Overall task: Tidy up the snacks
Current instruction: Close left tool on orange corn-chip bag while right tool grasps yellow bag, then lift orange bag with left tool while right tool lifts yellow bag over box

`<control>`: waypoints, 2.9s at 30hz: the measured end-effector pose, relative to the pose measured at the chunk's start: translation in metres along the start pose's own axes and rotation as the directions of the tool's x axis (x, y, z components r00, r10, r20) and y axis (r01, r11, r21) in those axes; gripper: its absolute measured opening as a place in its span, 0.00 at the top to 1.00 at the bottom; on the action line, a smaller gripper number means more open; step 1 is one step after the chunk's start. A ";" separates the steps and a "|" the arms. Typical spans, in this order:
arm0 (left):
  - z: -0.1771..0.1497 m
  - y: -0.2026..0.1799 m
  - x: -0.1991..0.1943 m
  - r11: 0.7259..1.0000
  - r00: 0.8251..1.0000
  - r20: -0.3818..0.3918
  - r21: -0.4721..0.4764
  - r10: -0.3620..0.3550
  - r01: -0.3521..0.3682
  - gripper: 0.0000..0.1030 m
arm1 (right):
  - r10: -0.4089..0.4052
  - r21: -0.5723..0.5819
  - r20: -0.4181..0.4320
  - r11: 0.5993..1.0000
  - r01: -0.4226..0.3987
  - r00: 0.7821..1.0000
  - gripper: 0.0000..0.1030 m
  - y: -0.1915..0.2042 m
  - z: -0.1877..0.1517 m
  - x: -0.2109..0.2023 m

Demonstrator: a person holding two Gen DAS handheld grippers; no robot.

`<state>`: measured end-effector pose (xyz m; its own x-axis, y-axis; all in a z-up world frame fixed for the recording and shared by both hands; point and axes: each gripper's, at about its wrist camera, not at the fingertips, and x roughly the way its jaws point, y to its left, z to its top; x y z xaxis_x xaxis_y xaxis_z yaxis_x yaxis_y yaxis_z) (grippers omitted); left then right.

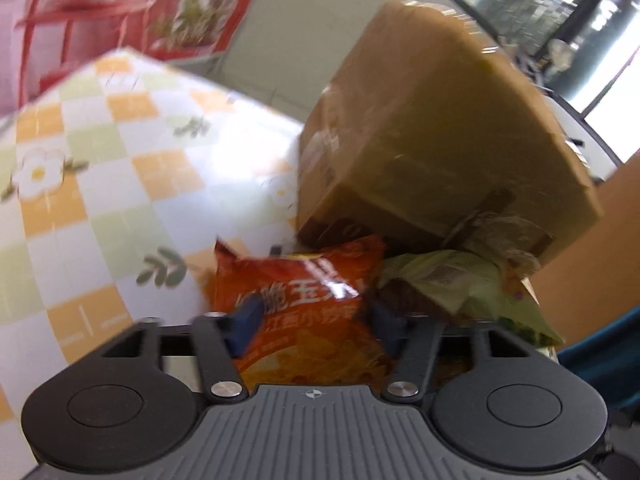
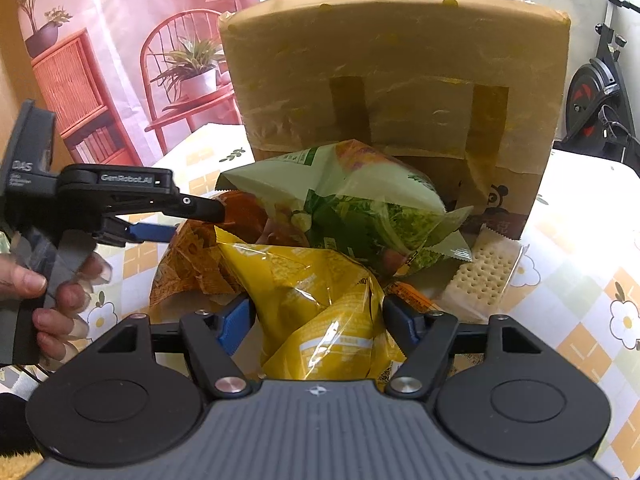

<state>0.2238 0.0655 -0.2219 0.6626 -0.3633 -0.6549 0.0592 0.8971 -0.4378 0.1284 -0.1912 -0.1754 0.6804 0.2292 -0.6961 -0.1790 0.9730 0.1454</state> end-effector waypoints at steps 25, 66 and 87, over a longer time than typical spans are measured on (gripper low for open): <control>-0.008 0.014 0.027 0.998 0.998 -0.054 -0.060 0.012 -0.015 0.07 | 0.007 0.011 0.008 1.000 -0.007 1.000 0.33 -0.003 -0.003 -0.006; 0.007 -0.021 -0.077 0.997 0.979 0.191 0.052 -0.071 0.062 0.34 | 0.011 0.070 0.122 0.997 -0.020 0.992 0.36 -0.019 0.014 -0.056; 0.030 -0.067 -0.113 0.982 0.916 0.374 0.168 -0.144 0.085 0.34 | -0.022 0.147 0.360 0.989 -0.034 0.933 0.37 -0.051 0.070 -0.120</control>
<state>0.1677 0.0544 -0.1000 0.8779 -0.3678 -0.3066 0.2402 0.8922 -0.3824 0.1052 -0.2669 -0.0502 0.8942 0.2017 -0.3997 -0.0951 0.9580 0.2706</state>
